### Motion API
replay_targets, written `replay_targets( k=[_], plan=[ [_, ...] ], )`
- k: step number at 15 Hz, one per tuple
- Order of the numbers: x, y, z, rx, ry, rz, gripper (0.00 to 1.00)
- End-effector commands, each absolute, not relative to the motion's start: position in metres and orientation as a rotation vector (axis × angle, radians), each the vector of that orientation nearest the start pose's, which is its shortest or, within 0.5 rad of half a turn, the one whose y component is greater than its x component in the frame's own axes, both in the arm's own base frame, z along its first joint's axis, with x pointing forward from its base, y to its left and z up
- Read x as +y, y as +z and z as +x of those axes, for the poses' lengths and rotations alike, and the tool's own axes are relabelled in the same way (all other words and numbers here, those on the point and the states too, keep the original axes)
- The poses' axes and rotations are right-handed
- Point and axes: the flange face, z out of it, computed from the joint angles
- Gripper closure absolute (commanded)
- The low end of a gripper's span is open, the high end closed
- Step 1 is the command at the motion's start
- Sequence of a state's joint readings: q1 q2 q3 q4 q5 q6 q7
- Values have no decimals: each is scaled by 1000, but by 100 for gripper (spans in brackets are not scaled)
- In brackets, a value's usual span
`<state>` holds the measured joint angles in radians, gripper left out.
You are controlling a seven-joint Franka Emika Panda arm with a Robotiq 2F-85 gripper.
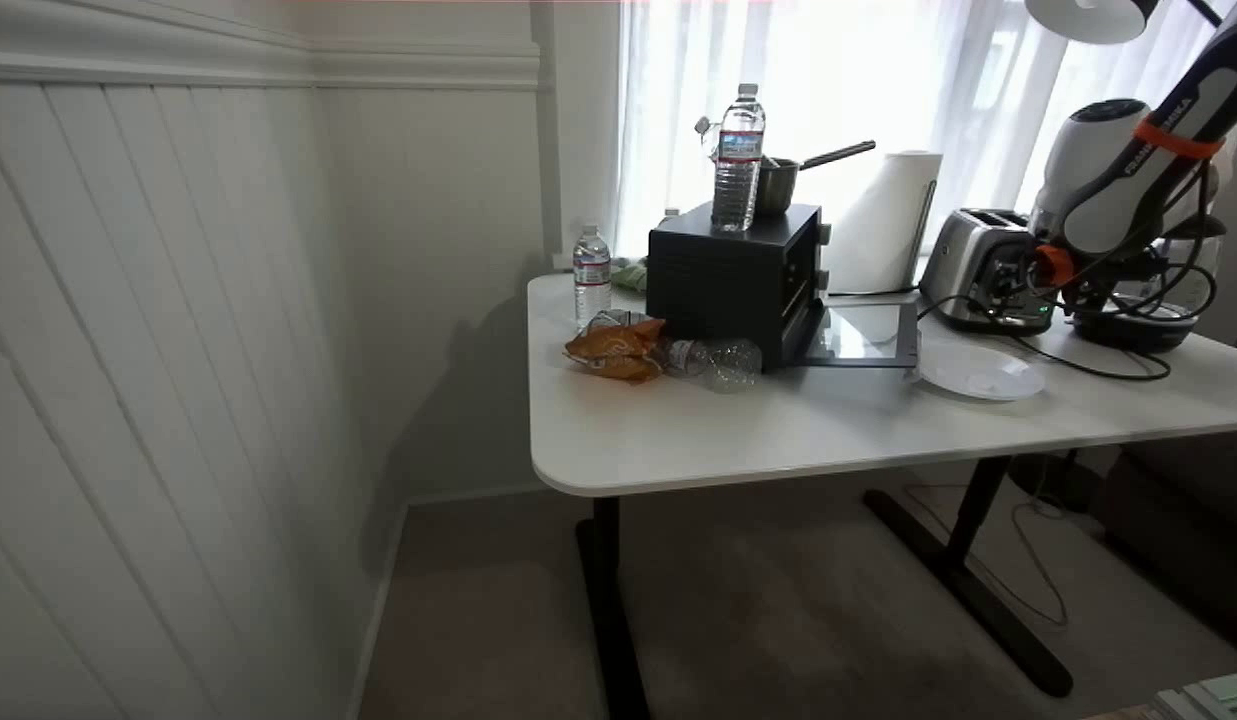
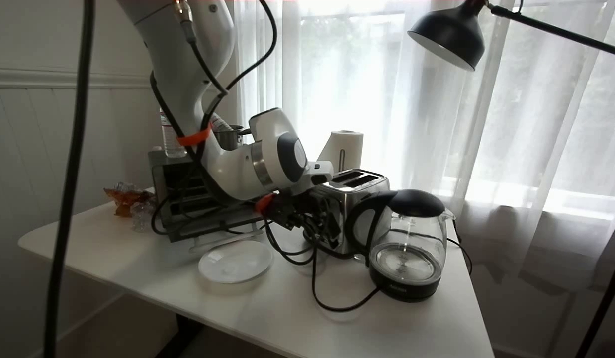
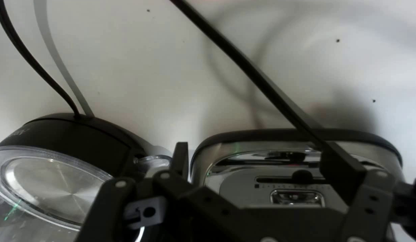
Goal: Move the black button at the bottom of the lever of the toaster to the right
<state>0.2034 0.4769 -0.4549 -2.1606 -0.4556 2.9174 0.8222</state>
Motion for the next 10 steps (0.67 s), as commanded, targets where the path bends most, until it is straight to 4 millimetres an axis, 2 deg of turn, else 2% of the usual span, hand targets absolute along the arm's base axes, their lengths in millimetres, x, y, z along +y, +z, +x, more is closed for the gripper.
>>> replay_targets(
  k=[1,10],
  plan=[
    [-118,219,586,959,-702,-3204,0],
    [-122,217,586,980,-730,-3225,0]
  ],
)
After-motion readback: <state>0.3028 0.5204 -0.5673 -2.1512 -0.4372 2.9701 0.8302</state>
